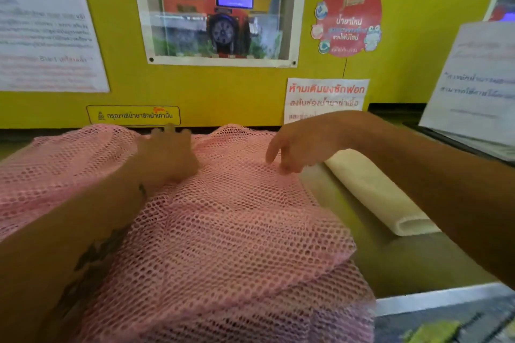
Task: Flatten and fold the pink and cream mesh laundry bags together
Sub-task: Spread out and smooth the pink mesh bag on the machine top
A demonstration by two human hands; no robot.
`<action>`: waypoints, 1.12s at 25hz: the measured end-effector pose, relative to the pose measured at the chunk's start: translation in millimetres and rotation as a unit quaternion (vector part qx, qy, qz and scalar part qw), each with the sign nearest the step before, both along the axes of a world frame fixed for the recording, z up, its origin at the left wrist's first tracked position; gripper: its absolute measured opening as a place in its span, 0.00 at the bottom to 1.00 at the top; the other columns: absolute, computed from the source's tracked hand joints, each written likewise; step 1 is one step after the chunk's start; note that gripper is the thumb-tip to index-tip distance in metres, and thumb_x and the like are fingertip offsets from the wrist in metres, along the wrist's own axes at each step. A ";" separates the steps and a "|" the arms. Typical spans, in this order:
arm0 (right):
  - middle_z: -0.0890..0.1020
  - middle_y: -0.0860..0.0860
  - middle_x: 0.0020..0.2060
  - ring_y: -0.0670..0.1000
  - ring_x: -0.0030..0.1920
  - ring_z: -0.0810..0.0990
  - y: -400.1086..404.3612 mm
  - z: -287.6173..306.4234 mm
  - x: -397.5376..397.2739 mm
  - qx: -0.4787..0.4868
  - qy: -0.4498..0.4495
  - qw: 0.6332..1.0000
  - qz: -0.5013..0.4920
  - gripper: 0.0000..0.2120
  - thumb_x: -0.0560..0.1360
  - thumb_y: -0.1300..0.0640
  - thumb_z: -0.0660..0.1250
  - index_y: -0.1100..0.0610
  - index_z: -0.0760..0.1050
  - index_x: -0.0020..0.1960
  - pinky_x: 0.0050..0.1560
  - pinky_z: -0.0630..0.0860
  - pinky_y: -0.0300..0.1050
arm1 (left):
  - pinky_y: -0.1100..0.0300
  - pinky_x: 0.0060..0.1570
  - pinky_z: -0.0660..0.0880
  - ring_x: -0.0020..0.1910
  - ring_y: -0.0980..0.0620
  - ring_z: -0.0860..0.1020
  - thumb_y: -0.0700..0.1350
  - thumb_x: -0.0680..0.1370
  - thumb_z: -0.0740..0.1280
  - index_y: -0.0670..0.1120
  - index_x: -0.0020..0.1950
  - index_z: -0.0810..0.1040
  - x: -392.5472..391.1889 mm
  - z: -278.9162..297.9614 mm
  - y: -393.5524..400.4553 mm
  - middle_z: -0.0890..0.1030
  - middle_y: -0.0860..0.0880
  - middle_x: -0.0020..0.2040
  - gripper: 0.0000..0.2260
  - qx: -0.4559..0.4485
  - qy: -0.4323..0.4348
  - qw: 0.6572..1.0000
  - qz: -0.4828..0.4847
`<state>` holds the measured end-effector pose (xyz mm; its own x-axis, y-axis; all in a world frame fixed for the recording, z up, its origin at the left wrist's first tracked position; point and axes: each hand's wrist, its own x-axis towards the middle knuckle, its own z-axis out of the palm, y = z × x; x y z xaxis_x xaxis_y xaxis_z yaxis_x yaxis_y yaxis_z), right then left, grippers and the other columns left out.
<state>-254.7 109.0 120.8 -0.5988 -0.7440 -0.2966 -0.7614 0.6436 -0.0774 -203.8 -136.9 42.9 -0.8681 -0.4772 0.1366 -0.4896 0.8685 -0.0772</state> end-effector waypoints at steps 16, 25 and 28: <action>0.84 0.55 0.38 0.51 0.41 0.82 97.5 -54.5 88.6 -0.360 -0.184 0.913 -0.058 0.21 0.73 0.63 0.73 0.44 0.75 0.60 0.46 0.76 0.47 | 0.37 0.75 0.46 0.79 0.41 0.41 0.79 0.66 0.44 0.64 0.77 0.40 35.5 -9.1 112.3 0.41 0.47 0.81 0.42 0.118 -0.195 0.949 -0.216; 0.76 0.45 0.38 0.46 0.40 0.75 96.3 -64.6 87.9 -0.297 -0.072 0.949 -0.080 0.21 0.73 0.54 0.74 0.40 0.73 0.61 0.47 0.74 0.47 | 0.44 0.76 0.47 0.79 0.47 0.48 0.73 0.74 0.50 0.59 0.79 0.49 34.2 7.8 103.6 0.49 0.49 0.81 0.36 0.117 -0.186 0.949 -0.225; 0.73 0.51 0.31 0.49 0.35 0.72 93.2 -64.6 88.1 -0.398 -0.113 0.907 -0.082 0.14 0.74 0.62 0.70 0.46 0.78 0.56 0.39 0.70 0.50 | 0.47 0.75 0.48 0.79 0.48 0.50 0.70 0.76 0.52 0.59 0.79 0.51 41.2 15.2 104.8 0.50 0.51 0.81 0.34 0.132 -0.176 0.947 -0.235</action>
<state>-166.6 202.2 56.2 -0.7109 -0.6832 0.1668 -0.5679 0.4177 -0.7093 -162.6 -32.1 58.2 -0.9628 -0.0033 -0.2702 -0.0276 0.9959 0.0864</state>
